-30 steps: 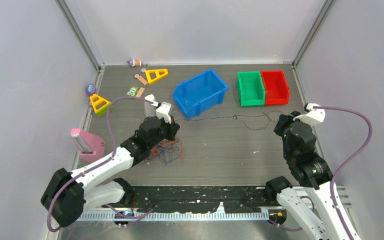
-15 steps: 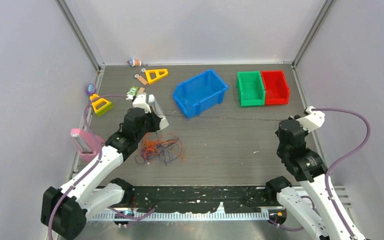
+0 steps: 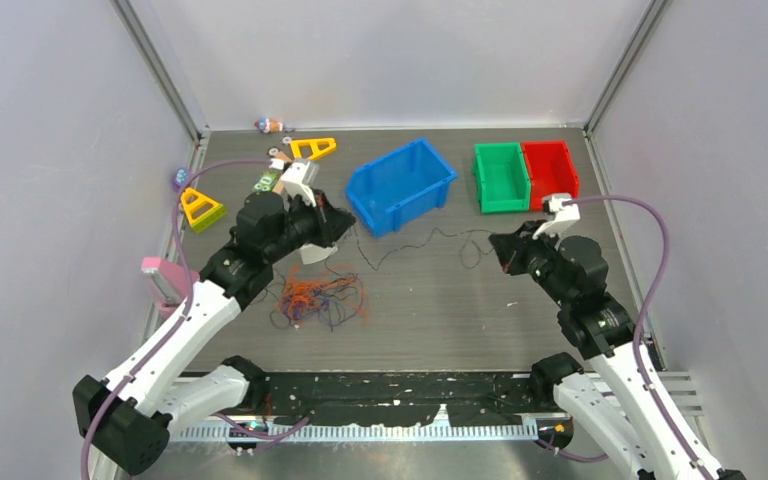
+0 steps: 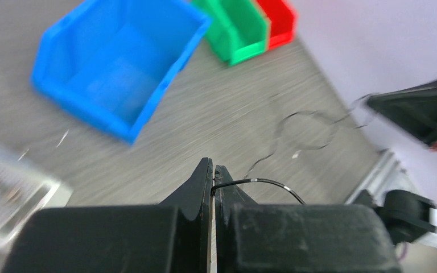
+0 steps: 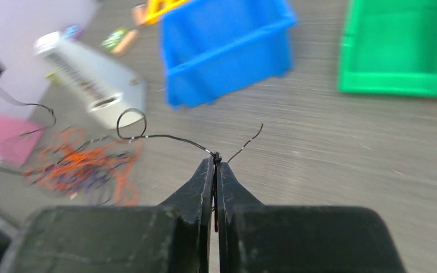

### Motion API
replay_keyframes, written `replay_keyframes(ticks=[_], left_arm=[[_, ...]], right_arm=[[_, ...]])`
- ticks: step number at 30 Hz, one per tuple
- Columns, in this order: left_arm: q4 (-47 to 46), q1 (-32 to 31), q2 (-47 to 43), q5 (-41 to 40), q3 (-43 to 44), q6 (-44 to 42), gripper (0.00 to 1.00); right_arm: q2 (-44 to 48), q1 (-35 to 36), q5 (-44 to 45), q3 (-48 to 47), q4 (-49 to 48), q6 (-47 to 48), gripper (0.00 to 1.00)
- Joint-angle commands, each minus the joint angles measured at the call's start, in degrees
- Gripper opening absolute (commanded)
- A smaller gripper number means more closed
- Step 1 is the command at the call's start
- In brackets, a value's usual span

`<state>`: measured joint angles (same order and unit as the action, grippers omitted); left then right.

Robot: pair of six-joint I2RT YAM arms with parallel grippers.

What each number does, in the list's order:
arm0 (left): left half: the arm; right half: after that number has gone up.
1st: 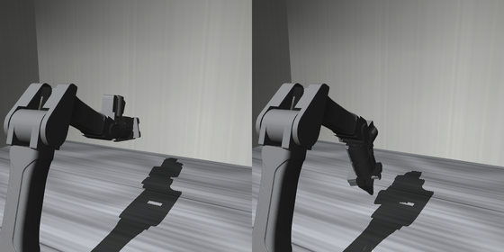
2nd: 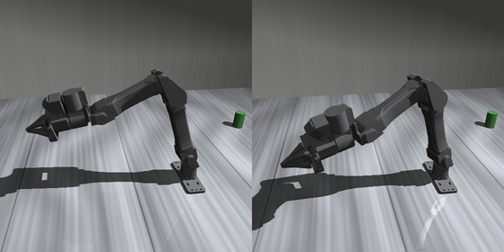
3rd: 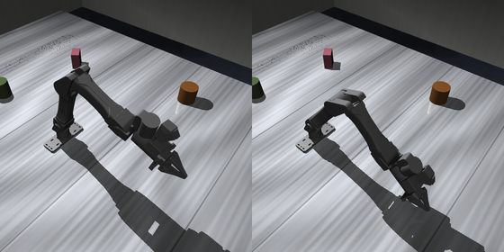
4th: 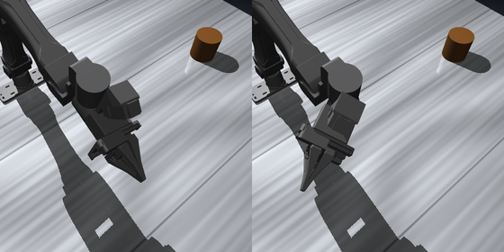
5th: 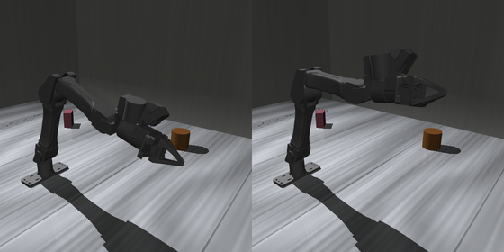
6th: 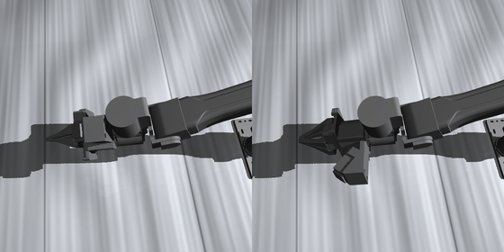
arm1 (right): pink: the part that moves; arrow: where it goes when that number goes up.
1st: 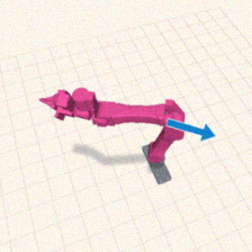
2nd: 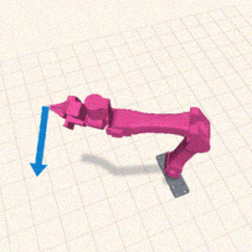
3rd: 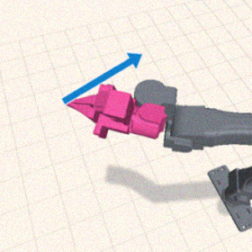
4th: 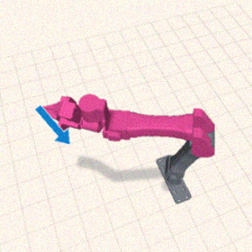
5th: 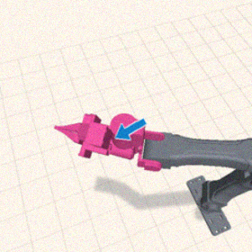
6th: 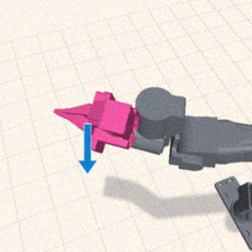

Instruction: Untangle the cables

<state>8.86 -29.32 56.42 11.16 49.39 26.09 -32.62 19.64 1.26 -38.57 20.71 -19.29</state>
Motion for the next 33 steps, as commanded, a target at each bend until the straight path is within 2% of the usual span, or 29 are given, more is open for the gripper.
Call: replay_keyframes(ticks=[1, 5, 8, 15, 18, 23, 27, 33], left_arm=[[-0.4, -4.8, 2.4, 6.4, 8.8, -0.3, 0.0], [0.2, -10.2, 6.1, 5.9, 13.9, -0.2, 0.0], [0.1, -12.0, 9.4, 7.6, 16.4, 0.5, 0.0], [0.5, -12.8, 12.0, 8.0, 16.7, 0.0, 0.0], [1.1, -12.8, 12.3, 7.4, 15.4, -0.7, 0.0], [0.9, -13.0, 8.6, 2.1, 8.0, -2.9, 0.0], [4.4, -13.0, 7.9, -0.9, 6.0, -4.7, 0.0], [7.1, -12.9, 8.7, -10.5, 7.5, -4.1, 0.0]], right_arm=[[-2.0, 0.0, -25.3, 2.9, -17.7, 1.3, 0.08], [-2.1, 0.2, -33.9, 8.3, -32.6, -3.9, 0.07], [-2.3, 1.4, -35.4, 9.2, -35.6, -3.9, 0.07], [-2.0, 3.1, -27.5, 7.2, -25.6, 0.5, 0.07], [-0.5, 3.1, -26.8, 8.3, -25.1, 0.1, 0.07], [0.0, 3.1, -28.9, 9.0, -24.4, -0.9, 0.06], [-0.1, 3.2, -28.6, 9.6, -23.5, -0.7, 0.06], [-7.4, 4.0, -17.6, 2.2, -14.5, 2.4, 0.05]])
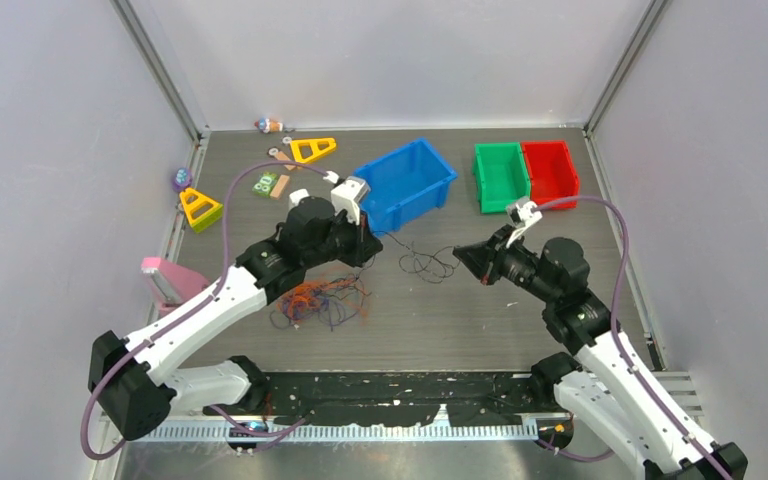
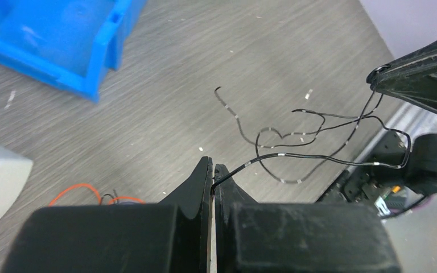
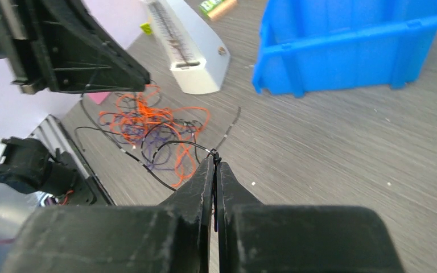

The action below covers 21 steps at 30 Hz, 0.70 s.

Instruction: Untangle the cables

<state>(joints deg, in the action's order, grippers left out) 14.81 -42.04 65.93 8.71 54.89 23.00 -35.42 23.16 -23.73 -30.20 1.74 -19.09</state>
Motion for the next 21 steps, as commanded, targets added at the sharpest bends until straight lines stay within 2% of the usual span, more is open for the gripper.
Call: replay_keyframes(ticks=[1, 6, 10, 21], left_arm=[[2.1, -0.1, -0.1, -11.1, 3.3, -1.3, 0.0], [6.0, 0.4, 4.9, -19.8, 11.5, -4.3, 0.0], [6.4, 2.4, 10.9, -22.1, 19.2, -4.7, 0.0], [6.6, 5.9, 35.2, -28.7, 42.7, -4.8, 0.0]], right_arm=[[-5.7, 0.5, 8.6, -7.0, 4.2, 2.1, 0.06], [-16.0, 0.6, 8.1, -15.5, -0.3, 1.2, 0.05], [-25.0, 0.6, 6.7, -23.6, -2.9, 1.0, 0.05], [-48.3, 0.5, 7.0, -45.3, -5.3, 1.2, 0.05]])
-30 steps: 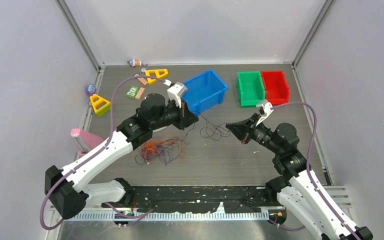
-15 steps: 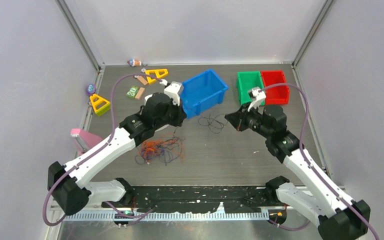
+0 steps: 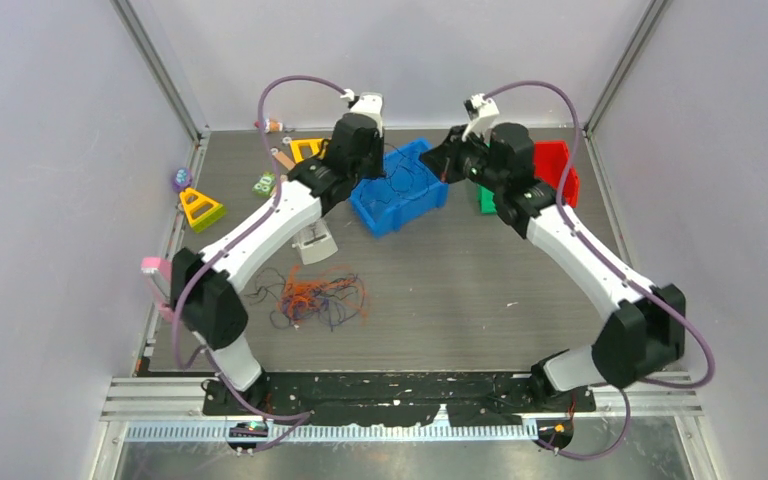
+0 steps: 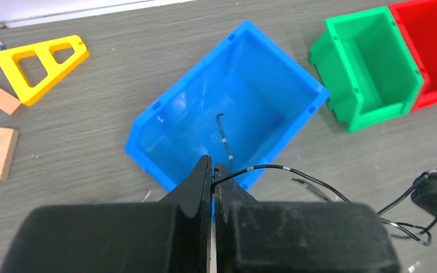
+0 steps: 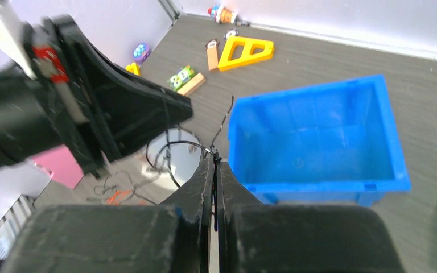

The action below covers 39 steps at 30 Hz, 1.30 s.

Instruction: Untangle the cables

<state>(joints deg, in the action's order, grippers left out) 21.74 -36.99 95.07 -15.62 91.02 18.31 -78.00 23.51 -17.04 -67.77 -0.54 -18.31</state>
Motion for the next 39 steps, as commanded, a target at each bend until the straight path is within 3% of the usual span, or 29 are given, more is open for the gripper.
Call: replay_keyframes(ticks=[1, 6, 8, 9, 10, 11, 13, 14, 19, 29, 33, 39], left_arm=[[-0.4, 1.3, 8.3, -4.1, 8.7, 0.8, 0.0], [2.4, 3.0, 18.7, -1.9, 20.3, 3.8, 0.0], [3.7, 3.3, 22.1, -1.9, 24.3, 4.2, 0.0], [5.1, 3.3, 23.5, -2.1, 26.6, 4.1, 0.05], [7.0, 3.3, 24.9, -2.5, 28.9, 4.0, 0.16], [9.2, 3.3, 26.1, -2.7, 31.1, 3.9, 0.28], [13.1, 3.4, 27.4, -2.5, 34.2, 3.6, 0.56], [14.8, 3.4, 27.6, -2.7, 35.0, 3.4, 0.62], [17.6, 3.5, 25.1, -2.8, 32.9, 1.8, 0.78], [16.0, 4.2, 13.6, 1.2, 21.7, 0.5, 0.8], [12.5, 6.4, 5.1, 3.6, 12.8, 2.2, 0.81], [9.4, 7.6, -8.5, 6.1, -1.3, 2.4, 0.82]], right_arm=[[-8.9, 0.1, 0.3, -10.4, -3.0, 0.3, 0.06], [-18.2, -0.1, 1.2, -17.3, -2.4, -1.2, 0.05], [-20.8, -0.2, 3.0, -18.8, -2.3, -2.0, 0.1], [-22.4, -0.3, 3.5, -19.8, -2.1, -2.1, 0.25], [-23.7, -0.4, 4.3, -20.4, -1.4, -2.3, 0.34], [-24.3, -0.6, 4.6, -21.6, -0.3, -2.4, 0.57], [-25.4, -0.8, 5.6, -22.9, 2.2, -2.7, 0.74], [-25.5, -0.9, 6.0, -23.0, 2.7, -2.8, 0.76], [-23.6, -1.6, 7.7, -21.7, 3.3, -2.6, 0.79], [-17.1, -1.9, 7.2, -14.5, 3.8, -0.2, 0.78], [-20.8, -1.4, 5.4, -19.0, 8.4, 2.4, 0.73], [-30.3, 0.9, 6.1, -30.9, 15.2, 4.5, 0.74]])
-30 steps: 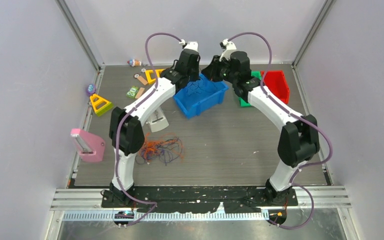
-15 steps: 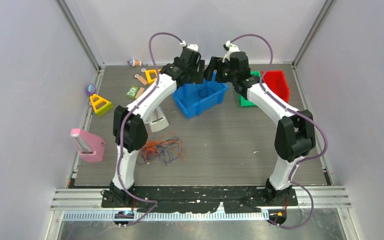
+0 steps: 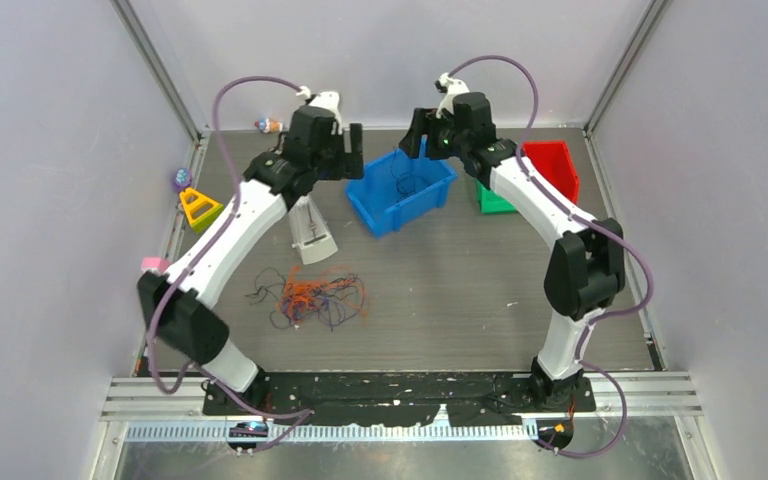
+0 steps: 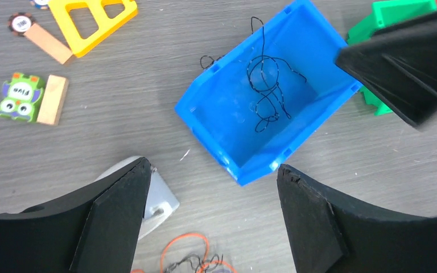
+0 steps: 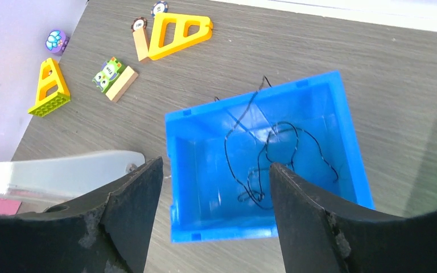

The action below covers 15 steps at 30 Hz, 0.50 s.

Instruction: Untangle the cables

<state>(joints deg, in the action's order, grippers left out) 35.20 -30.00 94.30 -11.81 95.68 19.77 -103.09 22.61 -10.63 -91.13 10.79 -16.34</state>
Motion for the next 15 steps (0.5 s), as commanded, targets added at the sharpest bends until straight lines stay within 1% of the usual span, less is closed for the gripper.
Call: replay_keyframes(ticks=[1, 3, 7, 9, 11, 15], left_arm=[[-3.9, 0.6, -9.8, 2.6, -7.9, 1.3, 0.82], [-2.9, 0.6, -14.4, 3.6, -11.9, 2.9, 0.82], [-6.5, 0.6, -24.9, 7.2, -24.3, 6.6, 0.83], [-7.0, 0.7, -29.5, 8.7, -29.6, 7.0, 0.83], [-5.7, 0.6, -34.0, 8.8, -33.8, 6.9, 0.83], [-3.4, 0.6, -40.6, 7.2, -41.0, 6.3, 0.83]], right_arm=[[-6.3, 2.0, 0.4, -9.6, 4.8, 2.3, 0.74], [-9.1, 2.3, 0.9, -11.8, 5.1, 1.7, 0.74], [-14.1, 2.8, 0.7, -15.0, 4.9, 1.0, 0.74], [-16.9, 3.2, 0.8, -17.7, 6.4, 1.7, 0.74], [-20.0, 3.6, 1.0, -20.3, 7.8, 2.4, 0.74], [-23.0, 4.0, 1.6, -23.0, 9.1, 3.2, 0.73]])
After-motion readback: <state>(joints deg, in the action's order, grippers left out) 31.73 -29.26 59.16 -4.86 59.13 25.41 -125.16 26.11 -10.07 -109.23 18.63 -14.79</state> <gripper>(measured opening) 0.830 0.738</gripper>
